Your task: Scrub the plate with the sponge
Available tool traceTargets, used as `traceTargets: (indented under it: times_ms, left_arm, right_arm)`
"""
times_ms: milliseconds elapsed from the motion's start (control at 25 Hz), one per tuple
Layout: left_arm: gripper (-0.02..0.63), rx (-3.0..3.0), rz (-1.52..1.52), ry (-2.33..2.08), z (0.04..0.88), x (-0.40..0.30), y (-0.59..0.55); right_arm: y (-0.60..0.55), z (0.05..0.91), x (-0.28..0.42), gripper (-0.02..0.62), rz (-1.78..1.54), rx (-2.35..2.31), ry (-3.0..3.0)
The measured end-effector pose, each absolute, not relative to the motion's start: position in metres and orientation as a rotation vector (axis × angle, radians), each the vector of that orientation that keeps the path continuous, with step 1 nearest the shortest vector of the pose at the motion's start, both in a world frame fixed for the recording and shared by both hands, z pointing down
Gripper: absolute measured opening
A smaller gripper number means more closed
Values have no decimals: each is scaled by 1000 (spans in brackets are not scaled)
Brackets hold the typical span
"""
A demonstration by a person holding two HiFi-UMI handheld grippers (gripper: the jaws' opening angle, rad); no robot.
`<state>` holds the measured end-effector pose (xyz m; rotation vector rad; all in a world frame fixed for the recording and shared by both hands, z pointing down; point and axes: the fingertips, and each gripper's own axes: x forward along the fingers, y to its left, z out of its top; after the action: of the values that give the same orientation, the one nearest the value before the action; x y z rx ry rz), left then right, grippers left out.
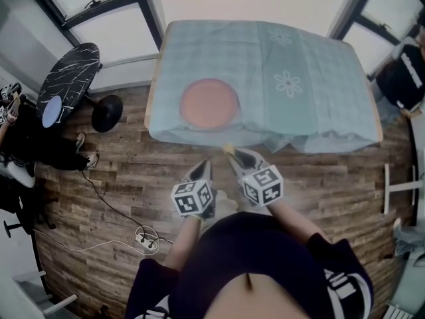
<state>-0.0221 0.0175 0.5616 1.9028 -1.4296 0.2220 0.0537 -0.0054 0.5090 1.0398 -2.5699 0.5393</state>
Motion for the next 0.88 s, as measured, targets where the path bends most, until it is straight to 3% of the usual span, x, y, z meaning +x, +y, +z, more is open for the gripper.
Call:
traceTargets:
  times_ms: [880]
  left_arm:
    - [12,1959,249,-1374,571,-76,-81]
  right_arm:
    - [-104,526,10,66,544,1138,-2515]
